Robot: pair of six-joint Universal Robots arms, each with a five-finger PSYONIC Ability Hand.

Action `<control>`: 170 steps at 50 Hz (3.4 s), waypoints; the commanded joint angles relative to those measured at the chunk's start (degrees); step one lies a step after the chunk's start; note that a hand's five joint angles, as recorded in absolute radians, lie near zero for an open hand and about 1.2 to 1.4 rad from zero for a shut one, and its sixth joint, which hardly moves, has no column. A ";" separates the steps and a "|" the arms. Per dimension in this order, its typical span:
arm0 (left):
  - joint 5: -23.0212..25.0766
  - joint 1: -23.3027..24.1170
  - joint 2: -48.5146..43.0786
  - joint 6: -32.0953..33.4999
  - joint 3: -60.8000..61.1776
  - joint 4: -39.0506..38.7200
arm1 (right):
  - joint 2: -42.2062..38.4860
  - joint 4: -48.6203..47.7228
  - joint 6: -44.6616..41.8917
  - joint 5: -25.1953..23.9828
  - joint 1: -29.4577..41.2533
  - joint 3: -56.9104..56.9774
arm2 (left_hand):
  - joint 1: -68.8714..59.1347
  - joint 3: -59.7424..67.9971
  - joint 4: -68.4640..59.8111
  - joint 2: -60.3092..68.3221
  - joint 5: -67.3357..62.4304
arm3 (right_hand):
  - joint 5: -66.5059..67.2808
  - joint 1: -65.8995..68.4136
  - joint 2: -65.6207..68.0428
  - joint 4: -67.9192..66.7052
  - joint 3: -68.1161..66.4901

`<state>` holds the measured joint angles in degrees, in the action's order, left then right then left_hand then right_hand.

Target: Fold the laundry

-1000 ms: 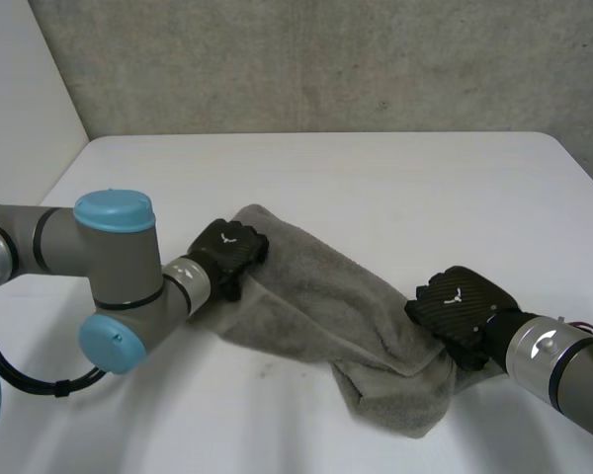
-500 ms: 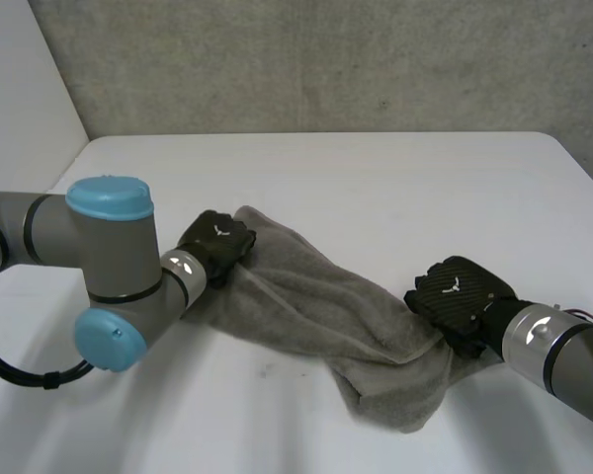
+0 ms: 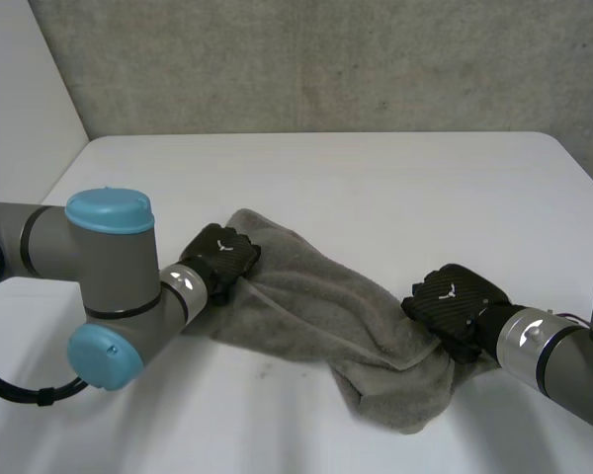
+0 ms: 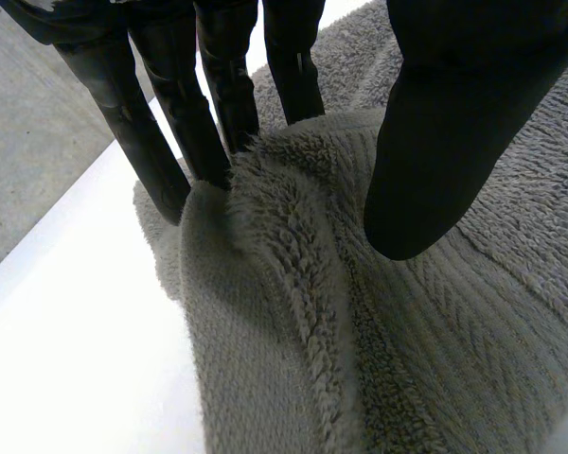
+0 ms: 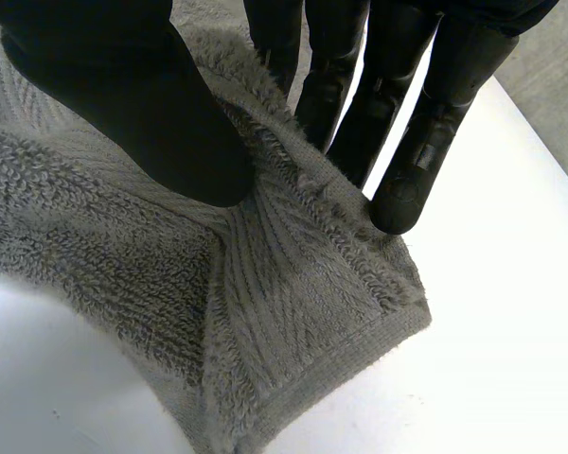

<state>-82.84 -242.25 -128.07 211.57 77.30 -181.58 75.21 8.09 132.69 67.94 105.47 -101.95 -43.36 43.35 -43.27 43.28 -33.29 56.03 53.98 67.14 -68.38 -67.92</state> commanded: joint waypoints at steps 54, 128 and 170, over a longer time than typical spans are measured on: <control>-9.01 -3.32 11.00 -13.55 -22.76 -25.58 | 0.38 -38.41 10.30 21.89 7.99 23.05 | -36.64 36.65 -36.73 36.72 -36.71 | 13.97 26.02 12.86 -11.62 -12.08; -5.41 -0.07 9.60 -4.23 20.26 -21.80 | -7.18 -19.51 9.95 16.08 8.79 -1.67 | -14.91 14.92 -15.00 14.99 -14.98 | 13.97 26.02 12.86 -11.62 -12.08; -5.41 -3.67 27.35 -4.23 3.47 8.97 | -1.56 25.75 -3.23 12.39 3.69 35.59 | -36.64 36.65 -36.73 36.72 -36.71 | 13.97 26.02 12.86 -11.62 -12.08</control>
<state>-89.32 -244.58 -88.81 206.74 82.51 -176.81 83.71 33.72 133.12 80.90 109.16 -65.07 -66.77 69.62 -69.72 69.71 -58.69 56.20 53.95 67.39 -68.40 -67.96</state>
